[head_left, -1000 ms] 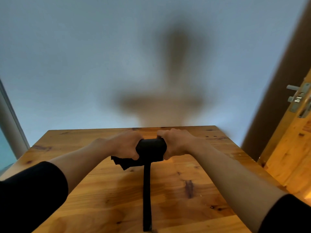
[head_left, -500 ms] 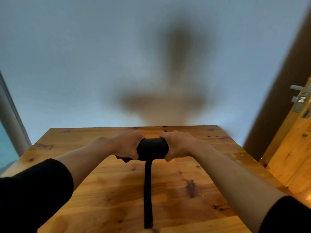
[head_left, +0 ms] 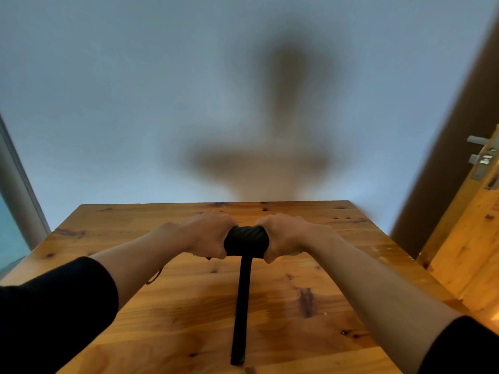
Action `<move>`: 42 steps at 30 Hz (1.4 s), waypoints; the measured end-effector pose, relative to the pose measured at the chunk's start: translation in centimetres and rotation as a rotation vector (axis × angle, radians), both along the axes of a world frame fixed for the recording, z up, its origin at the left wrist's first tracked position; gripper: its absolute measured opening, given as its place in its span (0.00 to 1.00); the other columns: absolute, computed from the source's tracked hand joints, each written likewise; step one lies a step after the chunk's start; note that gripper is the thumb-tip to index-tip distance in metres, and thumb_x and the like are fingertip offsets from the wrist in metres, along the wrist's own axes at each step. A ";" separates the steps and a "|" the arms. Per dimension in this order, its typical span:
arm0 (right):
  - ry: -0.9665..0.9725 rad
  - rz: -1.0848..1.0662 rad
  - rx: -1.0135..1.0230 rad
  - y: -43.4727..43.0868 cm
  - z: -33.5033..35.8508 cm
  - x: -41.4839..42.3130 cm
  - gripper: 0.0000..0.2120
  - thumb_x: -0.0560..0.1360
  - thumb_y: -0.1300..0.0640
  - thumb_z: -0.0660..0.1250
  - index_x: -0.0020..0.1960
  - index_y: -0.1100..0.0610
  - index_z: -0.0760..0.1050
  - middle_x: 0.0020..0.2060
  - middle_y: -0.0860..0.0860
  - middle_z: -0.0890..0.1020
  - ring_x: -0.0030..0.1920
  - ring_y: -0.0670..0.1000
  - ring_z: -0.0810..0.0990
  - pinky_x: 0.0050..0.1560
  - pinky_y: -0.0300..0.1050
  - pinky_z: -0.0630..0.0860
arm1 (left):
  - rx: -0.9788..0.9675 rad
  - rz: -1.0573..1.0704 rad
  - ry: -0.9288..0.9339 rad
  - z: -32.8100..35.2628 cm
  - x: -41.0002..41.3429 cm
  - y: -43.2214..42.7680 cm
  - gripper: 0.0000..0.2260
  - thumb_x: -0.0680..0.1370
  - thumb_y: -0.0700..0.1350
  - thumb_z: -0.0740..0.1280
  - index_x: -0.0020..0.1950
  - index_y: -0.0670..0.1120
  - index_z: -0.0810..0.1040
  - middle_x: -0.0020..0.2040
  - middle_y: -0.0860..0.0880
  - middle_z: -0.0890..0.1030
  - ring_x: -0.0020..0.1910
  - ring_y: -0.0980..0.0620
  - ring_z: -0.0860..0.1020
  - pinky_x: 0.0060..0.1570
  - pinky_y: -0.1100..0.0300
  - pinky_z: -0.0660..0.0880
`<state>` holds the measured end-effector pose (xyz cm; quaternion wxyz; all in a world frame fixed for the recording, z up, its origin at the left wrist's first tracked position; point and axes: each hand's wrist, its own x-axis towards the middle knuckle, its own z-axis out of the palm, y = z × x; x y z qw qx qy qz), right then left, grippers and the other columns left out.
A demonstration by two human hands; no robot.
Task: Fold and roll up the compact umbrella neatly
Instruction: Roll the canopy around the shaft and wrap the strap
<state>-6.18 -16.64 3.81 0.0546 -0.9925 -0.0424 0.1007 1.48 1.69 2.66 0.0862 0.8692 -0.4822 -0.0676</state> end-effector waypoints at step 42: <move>-0.365 0.036 -0.008 -1.0 -0.1 -1.1 0.17 0.70 0.51 0.76 0.55 0.56 0.78 0.44 0.50 0.82 0.44 0.49 0.81 0.45 0.41 0.80 | -0.057 0.195 -0.410 -0.2 -0.3 1.0 0.22 0.70 0.68 0.64 0.47 0.49 0.75 0.39 0.55 0.77 0.38 0.54 0.76 0.41 0.58 0.75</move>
